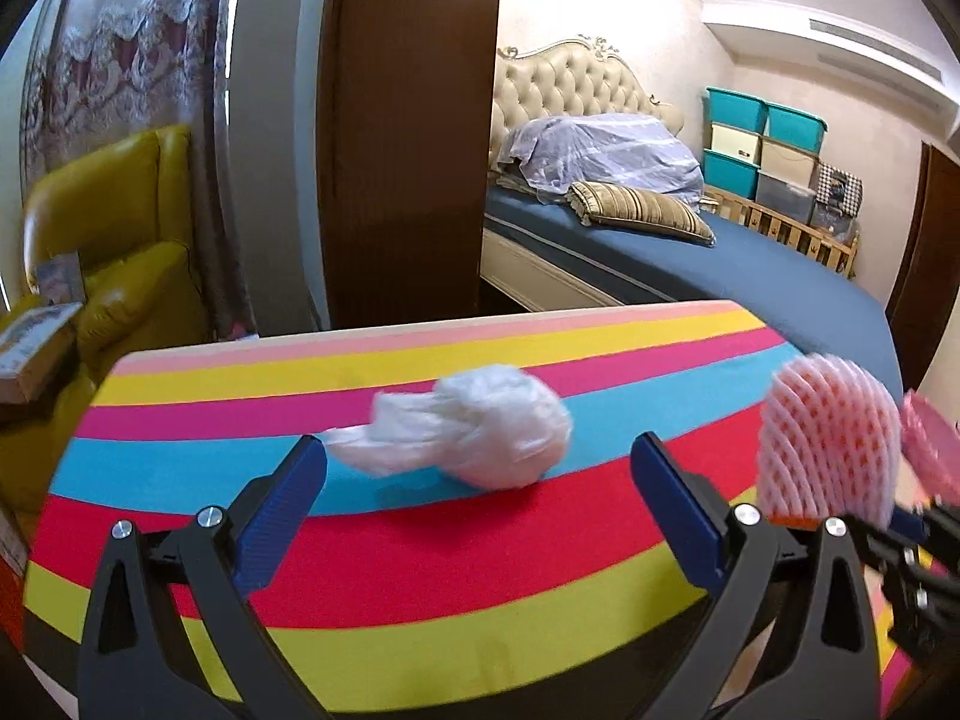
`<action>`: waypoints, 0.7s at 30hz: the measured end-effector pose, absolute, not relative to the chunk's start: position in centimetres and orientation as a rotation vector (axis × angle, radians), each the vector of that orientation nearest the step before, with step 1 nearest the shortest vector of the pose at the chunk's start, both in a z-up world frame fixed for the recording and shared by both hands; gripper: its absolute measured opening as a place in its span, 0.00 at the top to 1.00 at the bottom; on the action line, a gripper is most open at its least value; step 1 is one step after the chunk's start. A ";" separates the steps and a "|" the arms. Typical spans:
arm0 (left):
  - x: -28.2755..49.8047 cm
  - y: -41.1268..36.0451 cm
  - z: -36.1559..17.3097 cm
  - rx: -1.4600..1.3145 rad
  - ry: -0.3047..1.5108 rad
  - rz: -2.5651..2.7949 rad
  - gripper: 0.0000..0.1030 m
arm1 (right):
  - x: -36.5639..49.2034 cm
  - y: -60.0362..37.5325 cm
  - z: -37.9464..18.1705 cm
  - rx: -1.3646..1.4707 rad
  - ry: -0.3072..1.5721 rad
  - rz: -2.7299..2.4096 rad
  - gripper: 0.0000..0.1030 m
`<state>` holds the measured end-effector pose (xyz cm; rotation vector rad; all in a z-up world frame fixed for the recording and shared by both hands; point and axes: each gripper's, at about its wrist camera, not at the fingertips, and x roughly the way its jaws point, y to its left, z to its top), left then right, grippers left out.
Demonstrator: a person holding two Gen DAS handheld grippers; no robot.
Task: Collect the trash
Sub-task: 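Grasp the pink foam net with the right tool while the left tool grasps the white plastic bag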
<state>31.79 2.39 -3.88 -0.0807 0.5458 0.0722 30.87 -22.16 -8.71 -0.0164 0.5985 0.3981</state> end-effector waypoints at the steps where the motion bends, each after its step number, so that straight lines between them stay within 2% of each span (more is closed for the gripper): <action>1: 32.2 2.2 -3.7 -0.078 0.539 0.081 0.04 | 31.0 -22.7 -8.7 -0.007 0.596 0.396 0.73; 6: 36.0 0.8 -2.9 -0.032 0.534 0.105 0.04 | 31.5 -23.9 -8.5 0.025 0.587 0.398 0.73; 15: 41.2 0.5 -7.3 0.065 0.696 0.082 0.06 | 32.0 -24.9 -9.0 0.076 0.595 0.393 0.73; 17: 40.9 0.4 -7.6 0.061 0.714 0.046 0.23 | 32.2 -25.0 -9.1 0.084 0.601 0.391 0.73; 19: 40.5 0.3 -7.6 0.065 0.715 0.042 0.53 | 32.2 -25.0 -9.1 0.093 0.604 0.389 0.73; 21: 40.0 0.4 -7.7 0.048 0.722 0.004 0.65 | 32.1 -25.1 -9.2 0.099 0.606 0.393 0.73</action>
